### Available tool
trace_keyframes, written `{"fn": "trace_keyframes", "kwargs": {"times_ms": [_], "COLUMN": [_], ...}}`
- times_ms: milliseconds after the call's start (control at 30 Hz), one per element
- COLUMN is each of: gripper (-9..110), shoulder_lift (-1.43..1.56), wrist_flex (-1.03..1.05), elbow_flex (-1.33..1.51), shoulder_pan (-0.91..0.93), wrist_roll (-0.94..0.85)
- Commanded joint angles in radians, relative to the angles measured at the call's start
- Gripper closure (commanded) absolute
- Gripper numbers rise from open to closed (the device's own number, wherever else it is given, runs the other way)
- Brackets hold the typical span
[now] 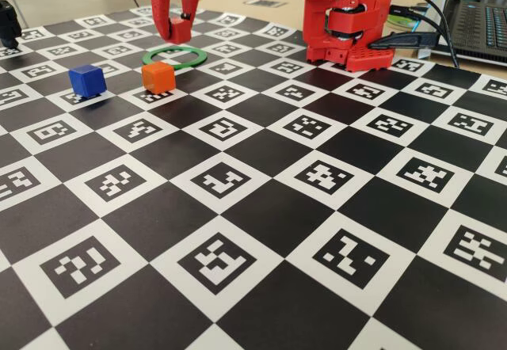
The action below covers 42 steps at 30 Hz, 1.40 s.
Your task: Grab the red cube then put it in the green circle then put the blue cube on top and finally the orange cube on top
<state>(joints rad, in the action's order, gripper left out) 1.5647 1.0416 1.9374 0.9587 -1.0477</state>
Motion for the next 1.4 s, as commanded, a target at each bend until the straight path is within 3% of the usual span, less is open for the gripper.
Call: {"fn": "trace_keyframes", "kwargs": {"times_ms": [0,1367], "gripper": [99,99], "shoulder_lift": [0.064,0.031], "wrist_flex": [-0.032,-0.176], "elbow_flex": [-0.006,0.117], "shoulder_pan": [0.011,-0.020], "wrist_roll": [0.015,0.034]}}
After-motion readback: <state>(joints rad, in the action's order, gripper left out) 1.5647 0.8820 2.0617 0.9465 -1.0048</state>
